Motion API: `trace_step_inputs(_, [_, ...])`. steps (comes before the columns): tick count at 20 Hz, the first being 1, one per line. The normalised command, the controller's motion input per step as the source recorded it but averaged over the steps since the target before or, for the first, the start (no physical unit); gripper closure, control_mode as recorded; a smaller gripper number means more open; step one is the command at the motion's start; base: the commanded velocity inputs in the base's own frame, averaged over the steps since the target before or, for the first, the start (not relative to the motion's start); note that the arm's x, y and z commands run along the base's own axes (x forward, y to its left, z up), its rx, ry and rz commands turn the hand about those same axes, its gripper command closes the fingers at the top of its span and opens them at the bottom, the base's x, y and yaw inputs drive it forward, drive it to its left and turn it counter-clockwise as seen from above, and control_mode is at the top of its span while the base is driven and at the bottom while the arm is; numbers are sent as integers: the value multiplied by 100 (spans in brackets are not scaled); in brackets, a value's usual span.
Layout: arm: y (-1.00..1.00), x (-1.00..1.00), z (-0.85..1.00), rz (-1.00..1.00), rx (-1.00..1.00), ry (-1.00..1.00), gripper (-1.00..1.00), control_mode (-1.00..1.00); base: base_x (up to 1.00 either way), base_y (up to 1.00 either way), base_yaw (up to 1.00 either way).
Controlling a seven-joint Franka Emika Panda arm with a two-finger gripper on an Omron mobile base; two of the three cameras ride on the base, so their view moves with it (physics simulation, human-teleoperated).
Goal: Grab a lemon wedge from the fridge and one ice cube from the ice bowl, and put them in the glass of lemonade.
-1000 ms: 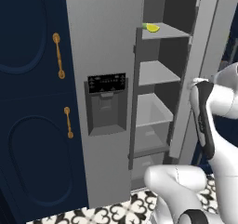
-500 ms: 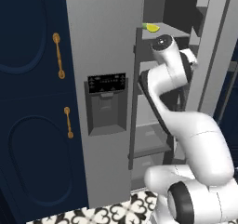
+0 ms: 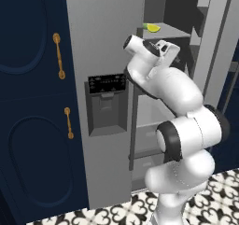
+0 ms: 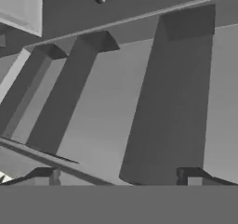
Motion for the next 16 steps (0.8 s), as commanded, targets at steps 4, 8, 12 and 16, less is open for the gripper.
trace_step_inputs(4, [-100,24,-6,-1,-20,38,-100,-100,0,0,0])
trace_step_inputs(8, [-100,-31,0,-3,-5,28,-100,-100,0,0,0])
trace_step_inputs(12, [-100,-78,0,-2,0,19,-100,-100,0,0,0])
trace_step_inputs(16, [-100,-46,0,0,0,20,-100,-100,0,0,0])
